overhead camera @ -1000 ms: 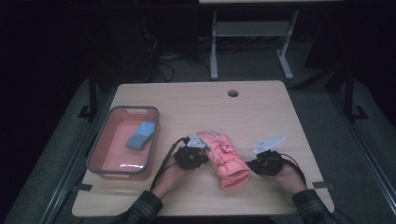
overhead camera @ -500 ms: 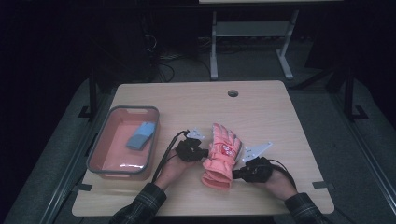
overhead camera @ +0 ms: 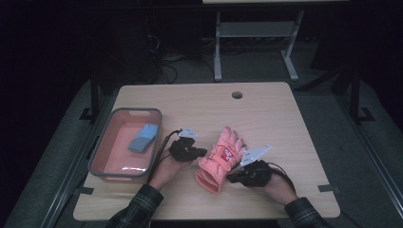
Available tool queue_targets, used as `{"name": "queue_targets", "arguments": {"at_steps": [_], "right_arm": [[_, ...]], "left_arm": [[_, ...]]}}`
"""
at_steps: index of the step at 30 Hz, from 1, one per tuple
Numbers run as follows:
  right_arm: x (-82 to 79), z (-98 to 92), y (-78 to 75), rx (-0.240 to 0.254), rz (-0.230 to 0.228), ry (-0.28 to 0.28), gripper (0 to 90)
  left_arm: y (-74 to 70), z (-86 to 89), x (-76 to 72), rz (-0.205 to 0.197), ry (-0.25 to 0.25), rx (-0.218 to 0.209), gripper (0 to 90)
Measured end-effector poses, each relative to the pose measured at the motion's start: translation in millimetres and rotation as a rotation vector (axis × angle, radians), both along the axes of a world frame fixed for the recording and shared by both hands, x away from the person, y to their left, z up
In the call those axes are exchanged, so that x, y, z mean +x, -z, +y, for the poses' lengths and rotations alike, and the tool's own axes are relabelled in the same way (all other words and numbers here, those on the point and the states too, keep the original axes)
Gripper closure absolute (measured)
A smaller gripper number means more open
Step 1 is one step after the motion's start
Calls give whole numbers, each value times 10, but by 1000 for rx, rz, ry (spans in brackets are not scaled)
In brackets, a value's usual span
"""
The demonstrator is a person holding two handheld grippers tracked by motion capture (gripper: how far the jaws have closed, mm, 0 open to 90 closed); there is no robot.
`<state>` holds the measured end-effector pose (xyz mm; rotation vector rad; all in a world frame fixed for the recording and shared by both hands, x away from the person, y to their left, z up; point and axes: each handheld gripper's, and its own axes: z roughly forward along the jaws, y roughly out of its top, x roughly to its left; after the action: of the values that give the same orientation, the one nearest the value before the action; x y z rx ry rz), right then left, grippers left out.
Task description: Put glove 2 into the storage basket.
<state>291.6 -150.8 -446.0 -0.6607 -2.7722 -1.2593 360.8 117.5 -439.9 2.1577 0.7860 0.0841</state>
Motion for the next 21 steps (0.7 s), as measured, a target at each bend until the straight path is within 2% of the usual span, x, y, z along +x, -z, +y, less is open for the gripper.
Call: {"name": "queue_targets", "arguments": {"at_steps": [4, 7, 10, 12, 16, 18, 21], "right_arm": [[78, -186, -168, 37, -27, 77, 900], [180, -259, -271, 40, -56, 126, 900], [286, -264, -325, 49, -62, 158, 900], [345, -249, -334, 56, -71, 174, 900], [439, -190, -343, 53, -81, 196, 900], [468, -152, -296, 29, -74, 195, 900], [483, -117, -210, -3, -59, 199, 900]], "left_arm": [[-118, 33, 28, -1, -15, -10, 782], [-192, 43, 49, -2, -8, -7, 679], [-299, 75, 83, 5, 1, -5, 565], [-359, 96, 84, 2, 5, -35, 514], [-435, 85, 97, 7, 24, -49, 370], [-442, 47, 101, 18, 45, -62, 271], [-432, -29, 109, 31, 73, -51, 196]]}}
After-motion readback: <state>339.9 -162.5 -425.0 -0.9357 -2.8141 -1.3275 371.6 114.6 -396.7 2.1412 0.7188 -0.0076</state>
